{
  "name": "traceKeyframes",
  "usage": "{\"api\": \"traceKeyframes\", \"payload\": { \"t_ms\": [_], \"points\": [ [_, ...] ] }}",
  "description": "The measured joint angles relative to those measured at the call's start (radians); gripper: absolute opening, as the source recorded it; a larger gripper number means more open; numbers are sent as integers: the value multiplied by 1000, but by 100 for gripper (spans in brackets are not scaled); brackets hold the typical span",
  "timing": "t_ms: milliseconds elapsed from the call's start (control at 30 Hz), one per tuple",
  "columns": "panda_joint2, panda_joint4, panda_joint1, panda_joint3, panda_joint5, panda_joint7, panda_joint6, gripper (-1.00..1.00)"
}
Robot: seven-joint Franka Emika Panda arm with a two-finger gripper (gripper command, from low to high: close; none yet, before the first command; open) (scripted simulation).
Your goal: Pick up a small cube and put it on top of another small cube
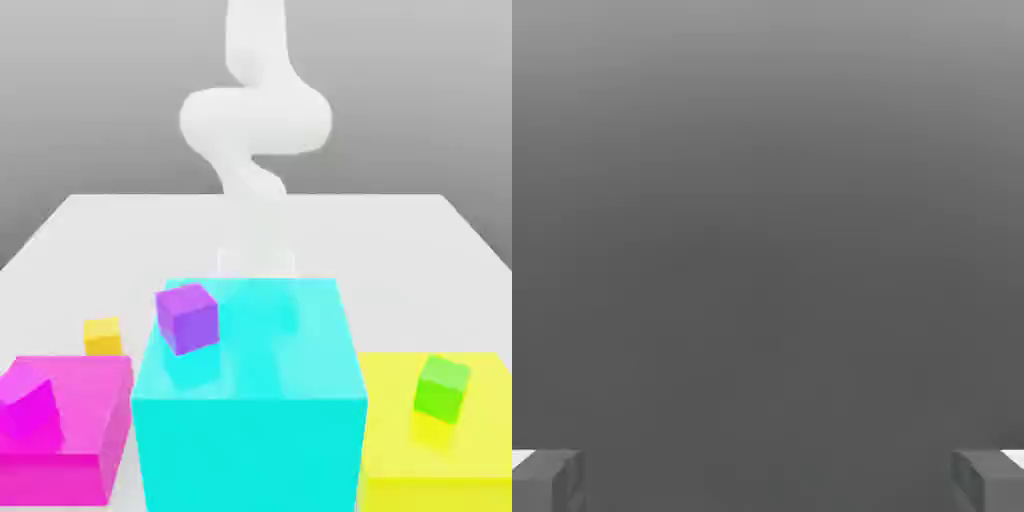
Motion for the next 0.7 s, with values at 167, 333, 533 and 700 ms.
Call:
{"api": "traceKeyframes", "payload": {
  "t_ms": [167, 333, 533, 700],
  "points": [
    [115, -107, -114, -17, -48, 99, 91, 0],
    [226, -210, -223, -50, -88, 191, 179, 0],
    [358, -334, -352, -105, -123, 290, 285, 0],
    [466, -438, -451, -163, -138, 361, 374, 0]
  ]
}}
